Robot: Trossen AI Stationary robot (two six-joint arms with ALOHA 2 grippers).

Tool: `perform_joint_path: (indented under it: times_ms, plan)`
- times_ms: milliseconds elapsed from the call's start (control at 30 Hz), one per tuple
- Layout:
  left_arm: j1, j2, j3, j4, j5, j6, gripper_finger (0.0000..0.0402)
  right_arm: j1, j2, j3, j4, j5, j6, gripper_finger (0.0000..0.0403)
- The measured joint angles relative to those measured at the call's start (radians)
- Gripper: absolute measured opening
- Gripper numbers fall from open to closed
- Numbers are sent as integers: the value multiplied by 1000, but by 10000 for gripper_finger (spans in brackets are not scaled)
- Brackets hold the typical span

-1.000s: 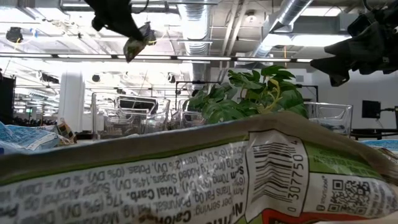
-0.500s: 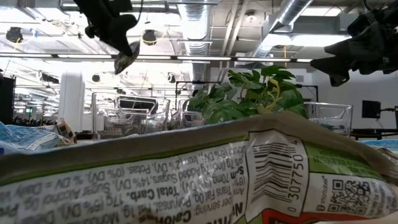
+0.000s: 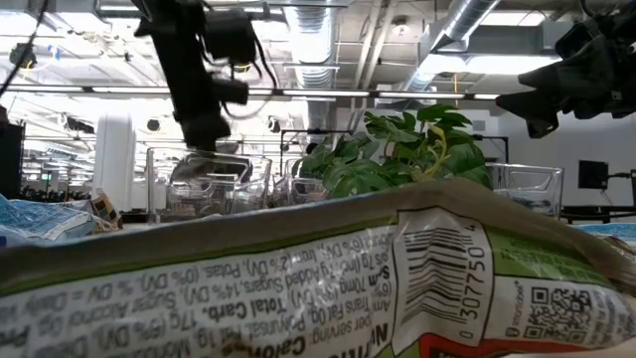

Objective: Pick and place Granola Bars by type
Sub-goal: Put the blue granola bar into the left transparent bin, then put the yellow granola bar into the middle transparent bin

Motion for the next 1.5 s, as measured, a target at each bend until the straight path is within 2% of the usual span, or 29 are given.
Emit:
perform_joint_path:
  times_ms: [167, 333, 433, 867, 1033, 1233, 1367, 1500]
  plan:
    - [-9, 85, 0, 5, 73, 26, 29, 0, 0, 0, 0, 0, 0, 225]
    - [-14, 89, 0, 2, 164, 36, 29, 0, 0, 0, 0, 0, 0, 225]
    - [-14, 83, 0, 1, 169, 36, 35, 0, 0, 0, 0, 0, 0, 225]
    - [-11, 68, 0, 15, 122, 55, 137, 0, 0, 0, 0, 0, 0, 225]
    - [-7, -10, 0, 32, 119, 55, 150, 0, 0, 0, 0, 0, 0, 225]
    - [-21, -164, 0, 68, 108, 34, 151, 0, 0, 0, 0, 0, 0, 225]
    - [-76, -258, 0, 138, 131, 3, 151, 0, 0, 0, 0, 0, 0, 225]
    - [-167, -314, 1, 226, 203, -8, 151, 1, 0, 0, 0, 0, 0, 225]
